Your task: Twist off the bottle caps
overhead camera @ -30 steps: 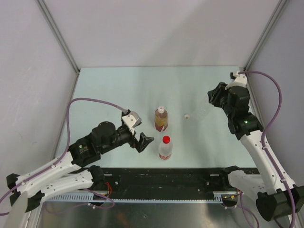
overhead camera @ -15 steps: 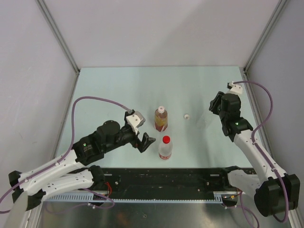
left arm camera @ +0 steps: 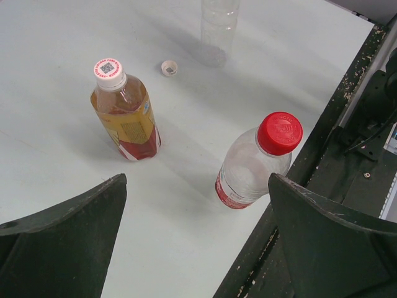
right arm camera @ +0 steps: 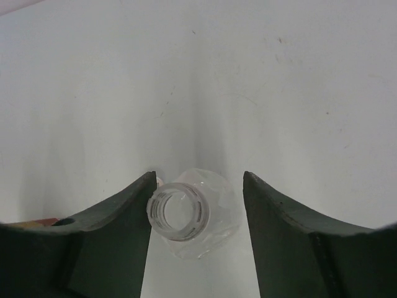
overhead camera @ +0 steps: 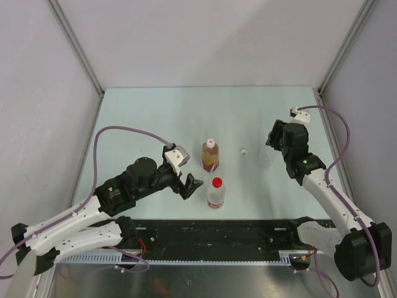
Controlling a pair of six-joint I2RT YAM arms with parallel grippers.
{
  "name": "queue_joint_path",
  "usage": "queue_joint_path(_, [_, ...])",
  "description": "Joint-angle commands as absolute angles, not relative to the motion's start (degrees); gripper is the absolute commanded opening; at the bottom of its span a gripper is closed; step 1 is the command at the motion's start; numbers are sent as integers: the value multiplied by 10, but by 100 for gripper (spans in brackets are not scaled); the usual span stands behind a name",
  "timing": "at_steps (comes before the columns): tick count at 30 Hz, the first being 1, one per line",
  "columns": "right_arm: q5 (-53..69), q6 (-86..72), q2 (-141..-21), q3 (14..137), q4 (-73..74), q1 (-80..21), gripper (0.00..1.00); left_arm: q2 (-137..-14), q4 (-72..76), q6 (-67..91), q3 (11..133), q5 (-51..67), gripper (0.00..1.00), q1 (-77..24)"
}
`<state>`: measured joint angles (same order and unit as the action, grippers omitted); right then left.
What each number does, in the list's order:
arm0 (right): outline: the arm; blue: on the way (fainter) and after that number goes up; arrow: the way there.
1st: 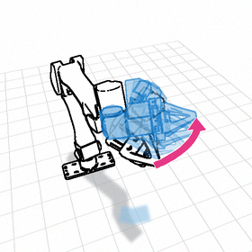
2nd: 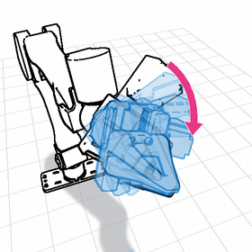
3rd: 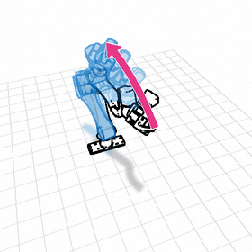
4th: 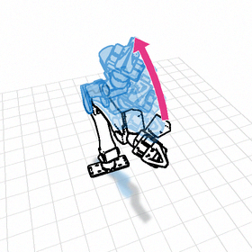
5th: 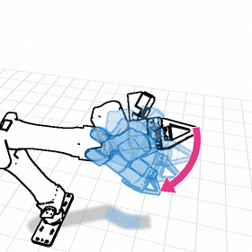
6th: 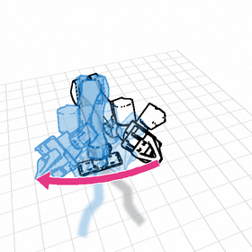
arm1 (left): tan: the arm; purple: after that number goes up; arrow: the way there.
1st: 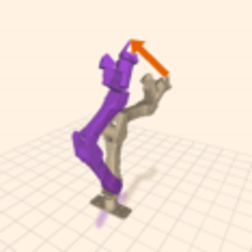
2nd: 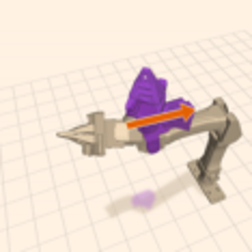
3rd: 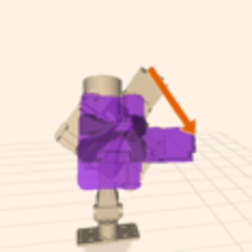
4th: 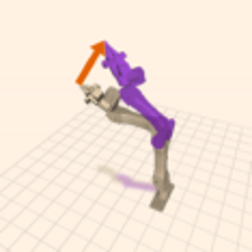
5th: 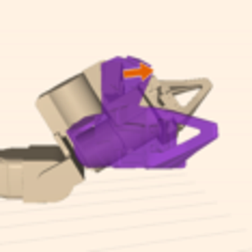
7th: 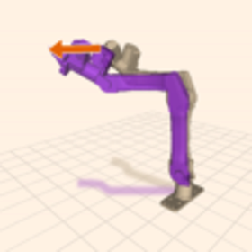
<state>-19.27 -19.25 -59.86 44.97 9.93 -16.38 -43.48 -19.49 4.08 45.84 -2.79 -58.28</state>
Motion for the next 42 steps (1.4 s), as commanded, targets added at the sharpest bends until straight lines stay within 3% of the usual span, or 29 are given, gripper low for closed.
queue_joint_path(1, [-203, -182, -584, 450, 70, -174, 66, -432, -183, 40, 474, -22, 99, -581])
queue_joint_path(8, [-172, -188, -535, 450, 68, -180, 81, -427, -183, 43, 471, -23, 99, -581])
queue_joint_path(22, [-38, -188, -493, 527, 114, -196, 97, -424, -184, 62, 467, -15, 99, -581])
queue_joint_path(29, [62, -98, -486, 572, 130, -277, 99, -423, -183, 73, 458, -16, 99, -581])
queue_joint_path(37, [193, -104, -465, 574, 121, -340, 99, -422, -183, 87, 455, -40, 99, -581])
queue_joint_path(42, [196, -91, -472, 575, 153, -419, 99, -432, -184, 100, 456, -50, 99, -581])
